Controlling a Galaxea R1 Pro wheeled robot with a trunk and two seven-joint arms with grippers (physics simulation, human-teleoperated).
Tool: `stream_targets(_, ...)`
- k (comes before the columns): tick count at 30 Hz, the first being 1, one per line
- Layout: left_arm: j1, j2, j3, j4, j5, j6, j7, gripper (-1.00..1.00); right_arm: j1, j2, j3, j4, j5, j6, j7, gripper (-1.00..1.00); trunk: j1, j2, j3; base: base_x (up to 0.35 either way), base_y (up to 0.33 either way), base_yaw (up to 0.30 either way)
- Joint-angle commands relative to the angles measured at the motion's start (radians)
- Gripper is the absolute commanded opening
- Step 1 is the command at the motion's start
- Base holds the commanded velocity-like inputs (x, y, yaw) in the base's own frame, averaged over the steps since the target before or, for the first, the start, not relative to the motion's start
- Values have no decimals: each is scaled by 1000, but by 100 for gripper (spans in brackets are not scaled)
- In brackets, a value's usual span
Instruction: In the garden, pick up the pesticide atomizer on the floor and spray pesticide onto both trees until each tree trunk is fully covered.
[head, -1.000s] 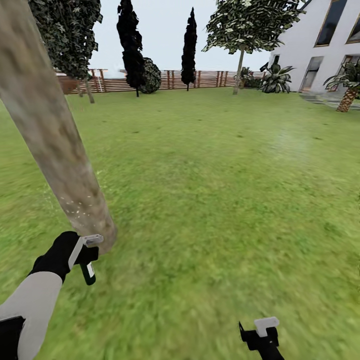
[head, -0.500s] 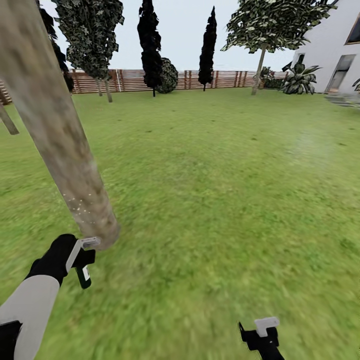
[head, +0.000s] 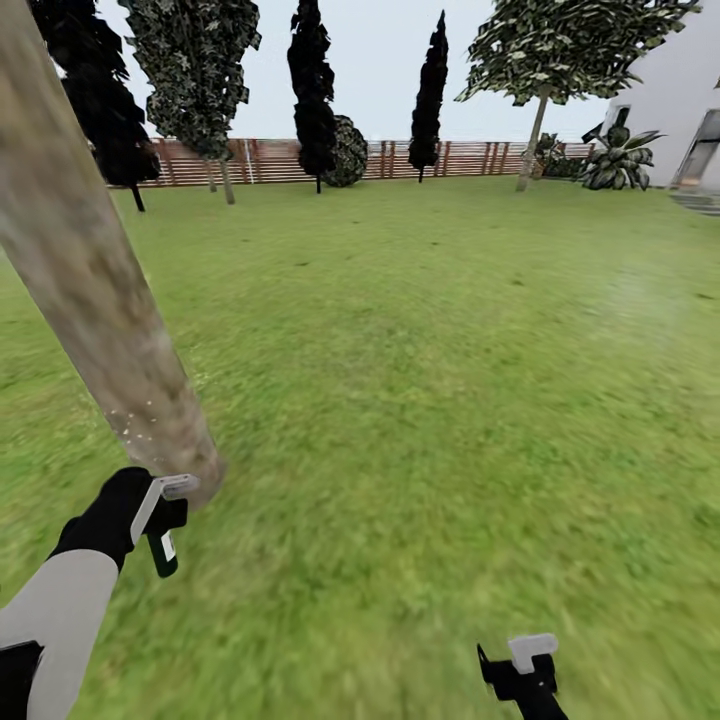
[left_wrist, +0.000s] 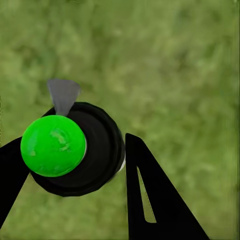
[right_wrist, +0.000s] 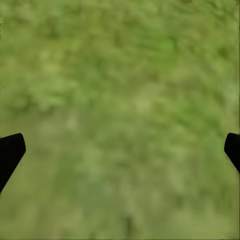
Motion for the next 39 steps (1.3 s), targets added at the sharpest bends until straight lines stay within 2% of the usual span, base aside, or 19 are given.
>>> stream_targets(1,0,-1,3,-1,-6,4,-1,-100,0,0,9,-1,-6,-2,-4,100,0,0,-1,308,-134,271)
stream_targets(5,2,1,3,0,-6,4,4,-100,0,0,9,-1,-6,0,-4,100,0,0,-1,322,-59,275)
stream_targets(10,3,-2,3,0,-2,2,8,-100,0,1,9,-1,-5,0,-4,100,0,0,-1,33,-1,277)
stream_targets(15,3,-4,-1,6,-5,2,9,-100,0,-1,9,0,-6,0,-5,100,0,0,-1,207,-97,75)
stream_targets(21,12,-4,-1,1,-4,2,9,-100,0,-4,9,-1,-6,0,-6,100,0,0,-1,273,-166,1)
stream_targets(26,16,-4,0,1,-4,2,9,-100,0,-3,9,-1,-7,0,-6,100,0,0,-1,71,-250,32)
stream_targets(31,16,-4,1,-1,-4,2,11,-100,0,-2,9,-1,-8,0,-6,100,0,0,-1,29,-270,257)
stream_targets(39,16,-4,-1,-1,-5,3,12,-100,0,-2,9,-1,-7,-1,-4,100,0,0,-1,221,-202,276)
